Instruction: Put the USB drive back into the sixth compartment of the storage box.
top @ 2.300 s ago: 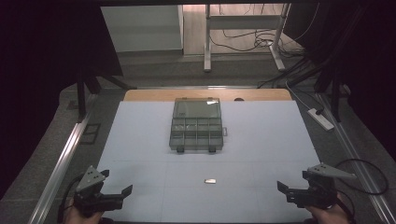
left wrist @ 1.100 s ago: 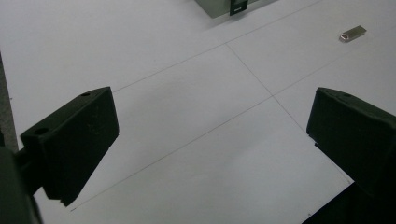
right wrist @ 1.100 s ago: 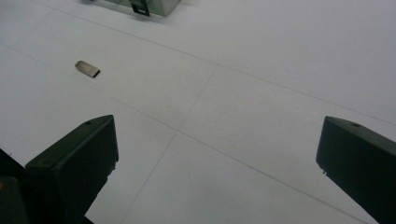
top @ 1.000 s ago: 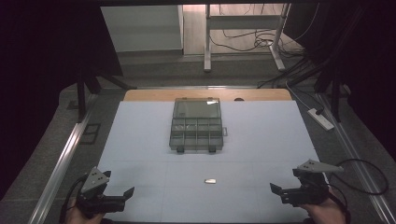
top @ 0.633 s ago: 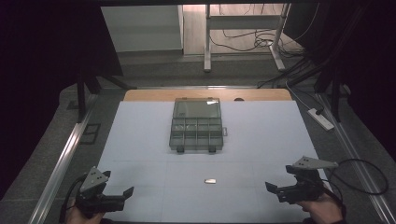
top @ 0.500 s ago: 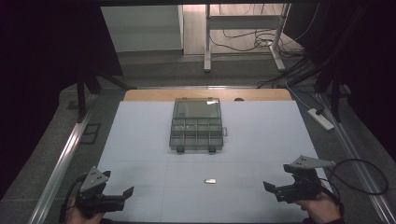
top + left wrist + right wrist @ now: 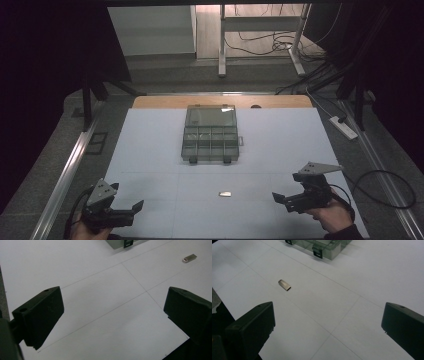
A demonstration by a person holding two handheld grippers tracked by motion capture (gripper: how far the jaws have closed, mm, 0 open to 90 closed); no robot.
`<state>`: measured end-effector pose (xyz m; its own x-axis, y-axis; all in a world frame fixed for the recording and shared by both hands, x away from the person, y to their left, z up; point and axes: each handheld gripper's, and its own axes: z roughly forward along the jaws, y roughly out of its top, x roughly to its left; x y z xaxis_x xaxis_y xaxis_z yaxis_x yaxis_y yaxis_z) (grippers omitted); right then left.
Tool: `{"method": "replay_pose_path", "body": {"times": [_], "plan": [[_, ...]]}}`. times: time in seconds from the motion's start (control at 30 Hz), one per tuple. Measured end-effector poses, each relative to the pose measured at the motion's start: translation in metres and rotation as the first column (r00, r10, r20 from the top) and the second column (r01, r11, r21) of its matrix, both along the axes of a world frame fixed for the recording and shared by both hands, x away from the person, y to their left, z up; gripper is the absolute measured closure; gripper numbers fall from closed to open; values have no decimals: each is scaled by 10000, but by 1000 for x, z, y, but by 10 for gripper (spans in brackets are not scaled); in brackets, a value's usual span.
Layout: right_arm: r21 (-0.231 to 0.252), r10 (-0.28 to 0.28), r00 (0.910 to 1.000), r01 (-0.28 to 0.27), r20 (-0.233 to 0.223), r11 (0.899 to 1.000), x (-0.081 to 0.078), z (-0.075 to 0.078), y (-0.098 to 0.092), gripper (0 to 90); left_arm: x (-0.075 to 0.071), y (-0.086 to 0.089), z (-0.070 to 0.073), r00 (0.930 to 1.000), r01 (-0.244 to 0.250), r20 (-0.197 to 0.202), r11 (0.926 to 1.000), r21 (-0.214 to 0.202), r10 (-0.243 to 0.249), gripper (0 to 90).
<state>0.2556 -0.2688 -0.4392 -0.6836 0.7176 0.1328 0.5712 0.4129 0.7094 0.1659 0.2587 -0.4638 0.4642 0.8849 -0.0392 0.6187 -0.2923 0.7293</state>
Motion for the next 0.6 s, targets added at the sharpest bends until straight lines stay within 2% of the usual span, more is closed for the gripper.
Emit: {"method": "replay_pose_path", "body": {"times": [0.4,0.6], "plan": [[14,533,9984,-533,-172,9986,10,-4,21,0,0,-1,0,10000,46,34,10000,73,-46,30],[-200,799,9959,-808,-420,9965,15,-8,31,0,0,-1,0,10000,48,32,10000,79,-49,30]]}}
